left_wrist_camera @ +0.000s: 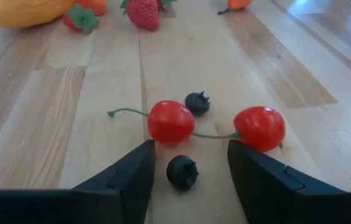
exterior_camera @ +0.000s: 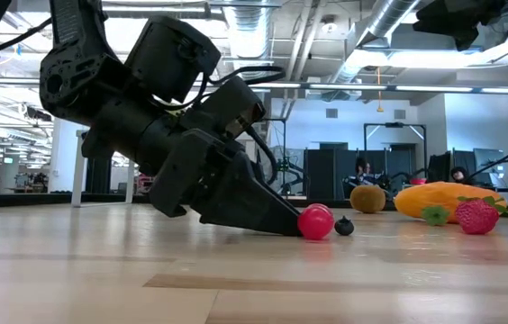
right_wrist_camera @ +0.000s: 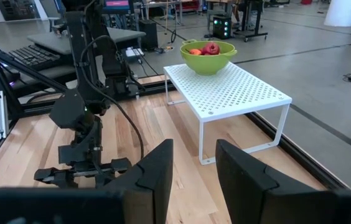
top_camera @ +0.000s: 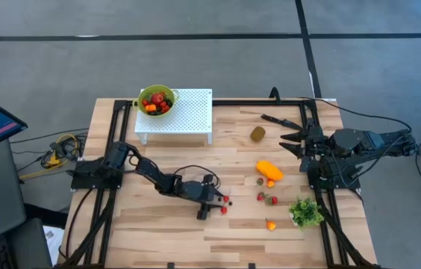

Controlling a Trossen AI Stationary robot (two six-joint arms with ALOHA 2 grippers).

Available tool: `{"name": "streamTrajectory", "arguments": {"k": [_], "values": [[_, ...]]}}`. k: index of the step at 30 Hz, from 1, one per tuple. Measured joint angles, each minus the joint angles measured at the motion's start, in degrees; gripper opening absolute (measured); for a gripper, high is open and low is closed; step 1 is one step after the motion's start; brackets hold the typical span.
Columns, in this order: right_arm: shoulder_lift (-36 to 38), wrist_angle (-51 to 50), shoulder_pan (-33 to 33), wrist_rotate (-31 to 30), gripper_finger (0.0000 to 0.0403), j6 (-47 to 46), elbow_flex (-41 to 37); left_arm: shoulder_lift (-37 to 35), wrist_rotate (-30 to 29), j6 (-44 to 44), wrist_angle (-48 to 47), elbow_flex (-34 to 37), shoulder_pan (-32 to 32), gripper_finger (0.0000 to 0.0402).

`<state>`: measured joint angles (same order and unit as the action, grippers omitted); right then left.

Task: Pick & Place Fruit
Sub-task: Put the blueberry into the green strainer bowl on the shelf

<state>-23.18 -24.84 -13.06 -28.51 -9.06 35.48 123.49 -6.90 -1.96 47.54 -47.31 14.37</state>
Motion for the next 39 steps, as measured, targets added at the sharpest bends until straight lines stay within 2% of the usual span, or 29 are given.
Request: {"name": "streamTrajectory", "arguments": {"k": [22, 26, 30, 35, 39], "values": [[0.0, 0.0, 0.0, 0.0, 0.0116, 0.0, 0.0, 0.2, -0.2, 0.6, 0.6, 0.0, -0.3, 0.0065], [0.0, 0.0, 0.0, 0.0, 0.0116, 0.0, 0.0, 0.2, 0.5, 2.6, 0.6, 0.1, -1.1, 0.0052], [0.0, 0.0, 0.0, 0.0, 0.0116, 0.0, 0.0, -0.8, 1.1, 5.1, -0.4, 0.1, -2.8, 0.0055], [0.0, 0.0, 0.0, 0.0, 0.0116, 0.0, 0.0, -6.6, -6.1, 8.7, -8.1, 0.6, -5.4, 0.0055], [0.0, 0.0, 0.0, 0.0, 0.0116, 0.0, 0.0, -15.7, -12.9, 11.8, -13.9, 0.4, -7.1, 0.0053]]}}
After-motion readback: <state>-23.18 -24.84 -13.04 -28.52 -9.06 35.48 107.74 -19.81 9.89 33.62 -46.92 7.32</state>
